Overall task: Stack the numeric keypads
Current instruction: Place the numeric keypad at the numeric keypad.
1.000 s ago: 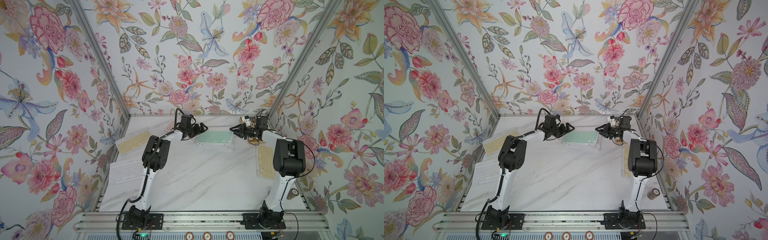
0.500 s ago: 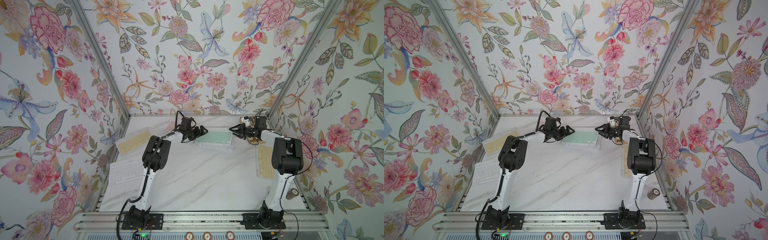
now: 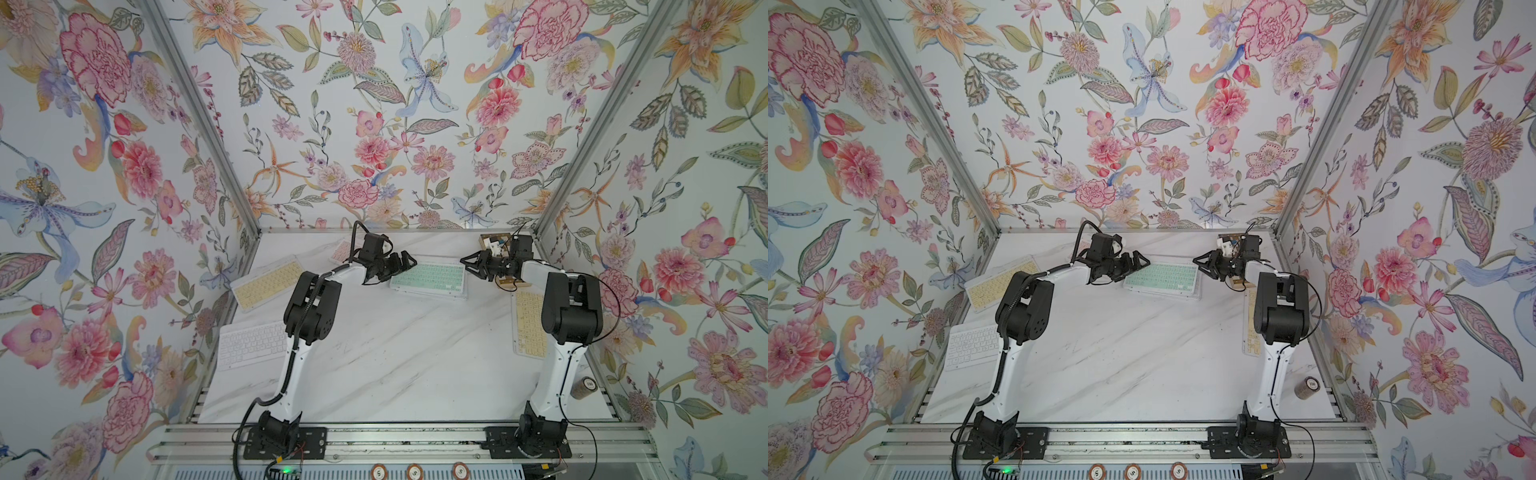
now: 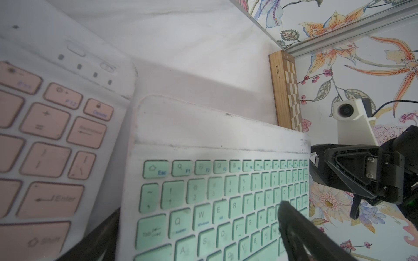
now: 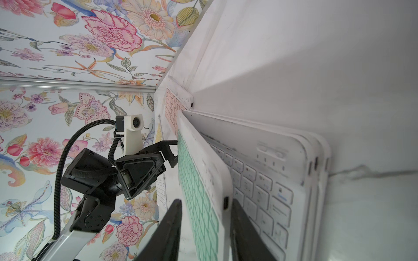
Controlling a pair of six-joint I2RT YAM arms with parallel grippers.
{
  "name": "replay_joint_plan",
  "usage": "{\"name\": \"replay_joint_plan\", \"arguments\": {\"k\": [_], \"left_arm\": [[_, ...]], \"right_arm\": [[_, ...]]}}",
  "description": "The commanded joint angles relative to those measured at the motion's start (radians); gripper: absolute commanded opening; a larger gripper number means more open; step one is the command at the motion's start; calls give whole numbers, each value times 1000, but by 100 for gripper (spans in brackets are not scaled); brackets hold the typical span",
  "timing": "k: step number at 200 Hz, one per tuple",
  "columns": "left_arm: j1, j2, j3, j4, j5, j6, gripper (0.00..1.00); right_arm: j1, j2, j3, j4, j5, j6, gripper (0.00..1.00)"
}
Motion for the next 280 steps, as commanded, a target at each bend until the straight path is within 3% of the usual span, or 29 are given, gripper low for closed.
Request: {"name": "replay_joint_plan", "arguments": {"k": [1,152,205,280], "left_arm": [[-17,-66,11,-20,7,-7,99],[-33,-37,98,-90,2,0,99],[-24,-43,109,-142,-10,30,99],[10,-82,74,-190,-25,71,99]], "right_arm": [[-9,5,24,2,-2,3,38],[-20,11,-4,9,36,24,40],[-28,-14,-18,9,58,29,52],[-33,-132,-127,-59,207,-49,90]]}}
